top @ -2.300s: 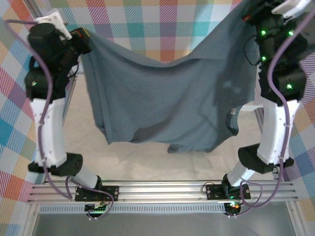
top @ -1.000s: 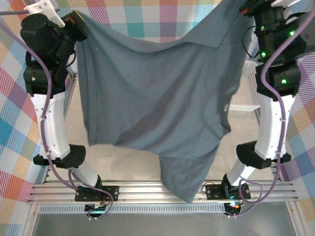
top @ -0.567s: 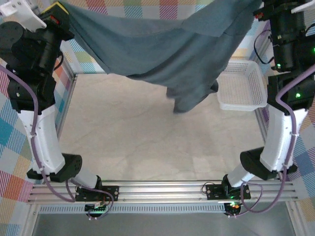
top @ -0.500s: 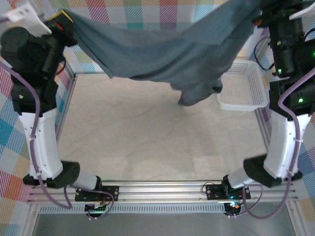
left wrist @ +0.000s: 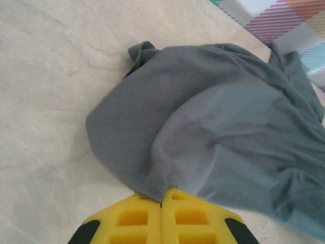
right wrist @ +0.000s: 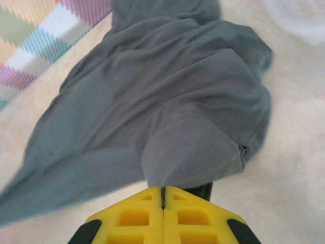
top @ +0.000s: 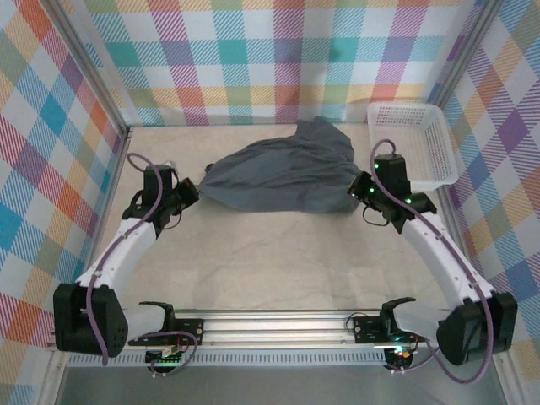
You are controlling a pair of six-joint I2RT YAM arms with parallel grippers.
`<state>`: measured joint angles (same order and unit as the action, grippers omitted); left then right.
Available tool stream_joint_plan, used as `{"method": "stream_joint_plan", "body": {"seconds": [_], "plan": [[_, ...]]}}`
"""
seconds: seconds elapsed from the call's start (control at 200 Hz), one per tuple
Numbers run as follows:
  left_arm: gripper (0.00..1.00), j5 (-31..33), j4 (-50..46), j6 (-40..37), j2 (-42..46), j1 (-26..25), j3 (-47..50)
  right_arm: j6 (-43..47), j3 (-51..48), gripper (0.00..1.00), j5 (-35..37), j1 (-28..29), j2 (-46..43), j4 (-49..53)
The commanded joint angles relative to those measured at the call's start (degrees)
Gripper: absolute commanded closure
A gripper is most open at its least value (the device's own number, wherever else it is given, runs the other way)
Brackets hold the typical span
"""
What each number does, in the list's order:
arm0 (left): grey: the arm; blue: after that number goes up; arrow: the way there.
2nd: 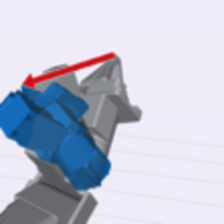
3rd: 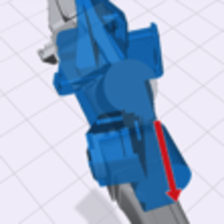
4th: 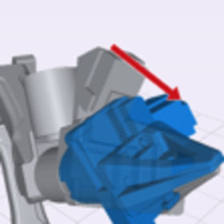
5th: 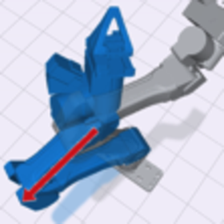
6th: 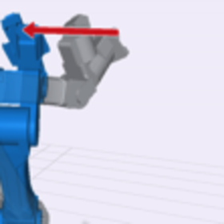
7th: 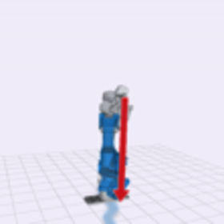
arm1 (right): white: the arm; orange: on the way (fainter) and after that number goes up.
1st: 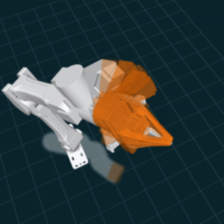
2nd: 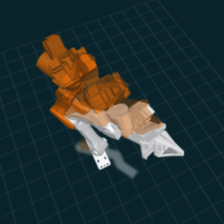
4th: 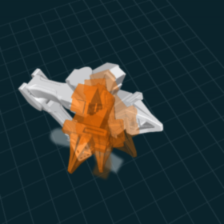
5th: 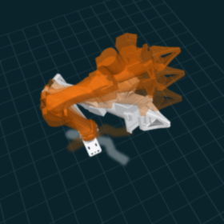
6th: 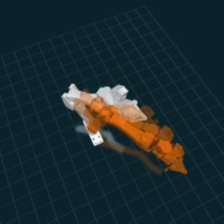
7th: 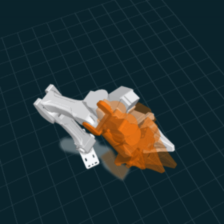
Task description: Fold the inside-out t-shirt
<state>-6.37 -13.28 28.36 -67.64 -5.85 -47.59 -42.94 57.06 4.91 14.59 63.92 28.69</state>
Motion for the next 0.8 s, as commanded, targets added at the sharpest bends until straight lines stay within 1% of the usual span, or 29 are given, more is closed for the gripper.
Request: {"method": "stream_joint_plan", "body": {"seconds": [0.0, 0.095, 0.145, 0.185, 0.205, 0.225, 0.245, 0.285, 0.31, 0.33, 0.35, 0.37, 0.435, 0.49, 0.525, 0.565, 0.61, 0.655, 0.695, 0.735, 0.77, 0.8], "plan": [[1.00, 2.6, 2.6, 4.1, 6.9, 0.4, 0.1, -17.4, 0.4, 1.00, 6.5, -0.3, -11.3, 8.1], [1.00, 5.7, -2.0, 5.8, 13.5, 0.4, 2.6, -27.0, -4.0, 1.00, 10.3, 0.1, -21.5, 14.2], [1.00, 6.9, -2.1, 6.9, 18.1, 0.3, 4.8, -32.2, -5.7, 1.00, 14.1, 0.1, -27.4, 19.1], [1.00, 7.4, -4.0, 7.4, 22.1, 0.4, 6.5, -34.4, -6.9, 1.00, 17.7, 0.1, -31.7, 21.6], [0.95, 7.4, -3.8, 7.7, 23.9, 0.3, 7.4, -34.4, -7.7, 1.00, 19.2, 0.1, -33.8, 21.7], [0.88, 7.3, -3.3, 7.8, 25.4, 0.3, 8.3, -33.7, -8.5, 1.00, 20.5, 0.1, -35.7, 20.8], [0.81, 7.1, -3.2, 8.0, 26.8, 0.3, 9.2, -32.3, -9.5, 0.95, 21.5, 0.1, -37.3, 19.3], [0.67, 6.7, 0.0, 7.9, 28.8, 0.1, 10.5, -28.5, -11.1, 0.81, 22.9, 0.1, -39.9, 15.1], [0.54, 6.4, 1.3, 7.5, 29.6, 0.0, 11.1, -26.1, -11.6, 0.67, 23.9, 0.1, -41.1, 12.6], [0.48, 6.0, 2.5, 6.9, 30.1, -0.2, 11.3, -24.1, -11.7, 0.57, 24.8, 0.1, -41.6, 10.7], [0.44, 5.6, 3.2, 6.0, 30.3, -0.2, 11.3, -22.1, -11.4, 0.50, 25.8, 0.1, -41.8, 8.9], [0.41, 5.2, 4.0, 4.9, 30.4, -0.3, 11.0, -19.9, -10.9, 0.46, 26.7, 0.1, -41.8, 7.2], [0.39, 4.4, 6.1, 1.2, 30.5, -1.0, 9.4, -11.8, -8.5, 0.41, 28.9, 0.1, -40.0, 0.7], [0.38, 3.8, 9.3, -1.8, 30.1, -1.8, 8.3, -4.9, -6.3, 0.41, 29.1, 0.1, -36.7, -5.3], [0.37, 3.5, 11.7, -3.5, 29.1, -2.5, 7.5, -1.0, -4.7, 0.41, 27.5, 0.1, -33.8, -8.8], [0.34, 3.7, 13.6, -4.7, 26.6, -3.5, 5.9, 3.5, -2.7, 0.43, 23.4, 0.1, -29.1, -11.9], [0.33, 4.1, 13.5, -6.0, 21.0, -4.7, 2.6, 7.4, 0.7, 0.46, 16.5, 0.0, -21.9, -12.6], [0.32, 5.4, 10.7, -7.5, 13.8, -5.9, -2.1, 9.6, 6.2, 0.48, 9.0, 0.1, -12.9, -10.1], [0.31, 8.2, 6.5, -7.8, 6.1, -6.6, -7.4, 12.1, 12.2, 0.48, 2.0, 0.1, -3.4, -5.7], [0.34, 11.6, 0.6, -6.9, -1.6, -6.6, -13.4, 14.5, 18.8, 0.48, -4.1, 0.2, 6.1, -0.6], [0.38, 13.5, -5.9, -5.6, -9.3, -5.9, -19.0, 15.7, 23.9, 0.48, -7.5, 0.2, 13.9, 3.9], [0.39, 13.5, -10.2, -4.7, -15.3, -5.0, -24.1, 16.2, 27.9, 0.50, -8.4, 0.4, 19.6, 7.3]]}}
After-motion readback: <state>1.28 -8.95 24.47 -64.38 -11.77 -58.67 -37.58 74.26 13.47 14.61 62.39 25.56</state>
